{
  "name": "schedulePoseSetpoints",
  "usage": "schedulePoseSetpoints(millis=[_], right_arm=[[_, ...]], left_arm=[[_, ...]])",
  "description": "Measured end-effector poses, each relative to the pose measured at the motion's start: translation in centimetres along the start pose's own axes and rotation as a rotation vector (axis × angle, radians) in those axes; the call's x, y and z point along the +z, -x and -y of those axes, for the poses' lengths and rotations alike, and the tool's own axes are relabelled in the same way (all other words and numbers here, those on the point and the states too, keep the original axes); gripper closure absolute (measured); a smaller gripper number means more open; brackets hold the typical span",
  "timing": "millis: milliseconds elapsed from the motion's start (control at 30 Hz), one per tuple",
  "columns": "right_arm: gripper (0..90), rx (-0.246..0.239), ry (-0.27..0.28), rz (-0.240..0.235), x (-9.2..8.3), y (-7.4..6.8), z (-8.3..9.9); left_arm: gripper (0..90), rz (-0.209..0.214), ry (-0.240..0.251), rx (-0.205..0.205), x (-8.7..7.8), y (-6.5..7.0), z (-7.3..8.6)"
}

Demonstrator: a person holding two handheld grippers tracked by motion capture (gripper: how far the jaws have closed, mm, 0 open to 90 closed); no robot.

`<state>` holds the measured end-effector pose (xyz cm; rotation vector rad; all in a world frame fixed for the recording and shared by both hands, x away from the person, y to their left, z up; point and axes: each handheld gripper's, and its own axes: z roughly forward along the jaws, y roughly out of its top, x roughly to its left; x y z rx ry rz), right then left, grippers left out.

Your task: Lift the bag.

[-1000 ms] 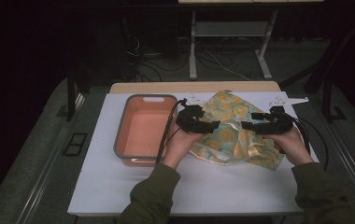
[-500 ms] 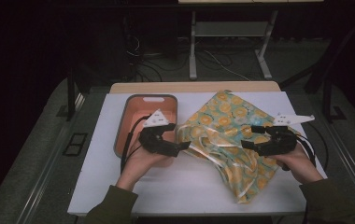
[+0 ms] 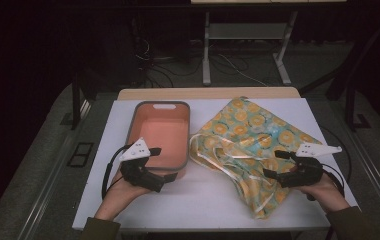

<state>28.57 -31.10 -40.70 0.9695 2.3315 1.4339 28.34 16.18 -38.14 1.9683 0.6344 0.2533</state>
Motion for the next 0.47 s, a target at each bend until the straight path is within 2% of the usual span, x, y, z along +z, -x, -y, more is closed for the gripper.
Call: schedulePoseSetpoints(millis=[167, 267, 467], right_arm=[[13.8, -0.016, -0.006, 0.005, -0.1, -0.3, 1.3], [13.8, -0.024, -0.013, 0.008, -0.1, -0.4, 1.6], [13.8, -0.020, 0.001, 0.015, -0.2, -0.3, 1.5]], left_arm=[[0.0, -0.021, 0.008, -0.013, -1.1, 0.2, 1.5], [0.0, -0.020, 0.002, -0.018, -1.3, 0.2, 2.1], [0.0, -0.015, 0.002, -0.018, -1.2, 0.2, 2.2]])
